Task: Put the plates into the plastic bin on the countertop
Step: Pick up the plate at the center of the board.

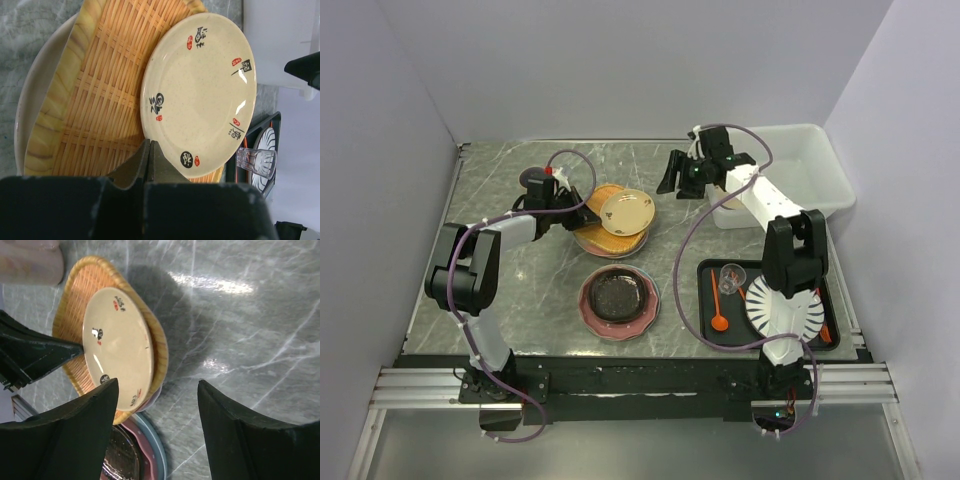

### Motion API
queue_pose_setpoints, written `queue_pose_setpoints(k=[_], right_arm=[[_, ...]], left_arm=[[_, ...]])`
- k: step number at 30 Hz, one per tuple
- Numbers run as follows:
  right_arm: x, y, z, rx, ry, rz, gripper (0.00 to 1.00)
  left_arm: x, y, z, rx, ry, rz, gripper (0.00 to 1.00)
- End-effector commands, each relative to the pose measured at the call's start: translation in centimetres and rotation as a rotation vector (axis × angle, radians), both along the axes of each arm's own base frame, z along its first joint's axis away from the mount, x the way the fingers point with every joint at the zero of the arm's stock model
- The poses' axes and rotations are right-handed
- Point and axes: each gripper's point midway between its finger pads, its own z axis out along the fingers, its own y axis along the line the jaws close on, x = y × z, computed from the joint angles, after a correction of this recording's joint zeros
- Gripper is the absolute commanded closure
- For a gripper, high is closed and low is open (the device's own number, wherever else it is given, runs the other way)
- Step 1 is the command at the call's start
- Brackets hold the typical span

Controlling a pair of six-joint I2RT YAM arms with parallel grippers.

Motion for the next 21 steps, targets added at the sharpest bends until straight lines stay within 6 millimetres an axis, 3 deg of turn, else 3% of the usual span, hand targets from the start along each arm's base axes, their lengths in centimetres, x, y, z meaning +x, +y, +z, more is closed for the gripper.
queue_pose_setpoints(k=[1,21], right_arm=[[-0.2,1.4,0.3,-0.015,-0.018,0.047,0.29],[-0.3,3.6,-2.8,-0.090,0.039,0.094,0.34]], left_arm=[[0.5,-0.8,1.3,-0.022,-0.036,-0.022,0.99],[0.4,-0.7,1.4,-0.014,-0.041,-0.019,0.99]])
